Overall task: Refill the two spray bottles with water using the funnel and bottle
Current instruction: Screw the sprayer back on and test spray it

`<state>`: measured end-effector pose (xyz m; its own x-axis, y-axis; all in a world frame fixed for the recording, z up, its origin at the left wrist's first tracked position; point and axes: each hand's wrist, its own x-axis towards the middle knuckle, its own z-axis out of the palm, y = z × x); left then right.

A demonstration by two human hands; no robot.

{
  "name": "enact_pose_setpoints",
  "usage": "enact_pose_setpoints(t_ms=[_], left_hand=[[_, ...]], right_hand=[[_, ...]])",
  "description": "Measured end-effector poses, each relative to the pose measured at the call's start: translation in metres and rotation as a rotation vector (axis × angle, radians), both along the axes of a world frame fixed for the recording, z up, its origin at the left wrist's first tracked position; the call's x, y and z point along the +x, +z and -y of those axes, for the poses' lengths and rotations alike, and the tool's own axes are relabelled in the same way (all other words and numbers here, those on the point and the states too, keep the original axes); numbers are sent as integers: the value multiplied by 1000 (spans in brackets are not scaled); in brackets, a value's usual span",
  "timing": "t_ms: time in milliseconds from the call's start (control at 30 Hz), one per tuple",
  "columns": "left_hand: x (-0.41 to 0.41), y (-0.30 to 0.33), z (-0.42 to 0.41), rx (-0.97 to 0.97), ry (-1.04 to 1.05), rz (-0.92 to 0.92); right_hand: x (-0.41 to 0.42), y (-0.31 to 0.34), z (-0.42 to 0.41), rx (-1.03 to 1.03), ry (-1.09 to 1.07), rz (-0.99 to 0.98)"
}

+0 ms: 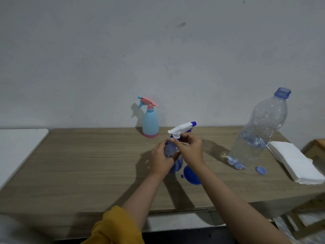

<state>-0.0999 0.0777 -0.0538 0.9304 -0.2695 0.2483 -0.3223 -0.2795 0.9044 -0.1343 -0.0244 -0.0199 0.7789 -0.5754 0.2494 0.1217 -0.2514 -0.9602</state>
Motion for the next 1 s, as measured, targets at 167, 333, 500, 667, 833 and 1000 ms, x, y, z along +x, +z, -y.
enact_pose_setpoints(t_ms=[167, 333, 500, 667, 833, 1000], left_hand=[[1, -2, 0, 18, -3, -6], [0, -1, 0, 16, 4, 13], [1, -3, 0, -2, 15, -6], [4, -6, 0, -4, 23, 40], [4, -3, 0, -32, 11, 30], [3, -3, 0, -12, -13, 27]], right_hand=[[1, -2, -7, -19, -63, 6], [-1, -4, -4, 82, -90, 23], [5, -3, -7, -29, -101, -16], [2, 1, -7, -120, -60, -15], [2, 2, -3, -174, -58, -30], [0, 9, 5, -305, 3, -19]])
